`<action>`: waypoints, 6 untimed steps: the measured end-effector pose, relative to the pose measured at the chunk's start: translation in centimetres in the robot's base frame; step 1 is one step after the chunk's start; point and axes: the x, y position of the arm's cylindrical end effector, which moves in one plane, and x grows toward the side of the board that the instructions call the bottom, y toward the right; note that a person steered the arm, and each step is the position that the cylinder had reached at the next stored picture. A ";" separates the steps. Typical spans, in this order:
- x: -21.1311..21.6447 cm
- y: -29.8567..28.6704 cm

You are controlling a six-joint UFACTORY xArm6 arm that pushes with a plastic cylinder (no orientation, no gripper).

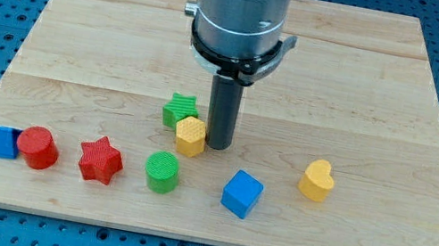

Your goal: Move the yellow hexagon to the top of the green circle

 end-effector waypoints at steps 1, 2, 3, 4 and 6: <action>-1.1 1.9; -1.8 1.7; -0.6 -0.7; -0.5 -1.3; -0.5 -3.1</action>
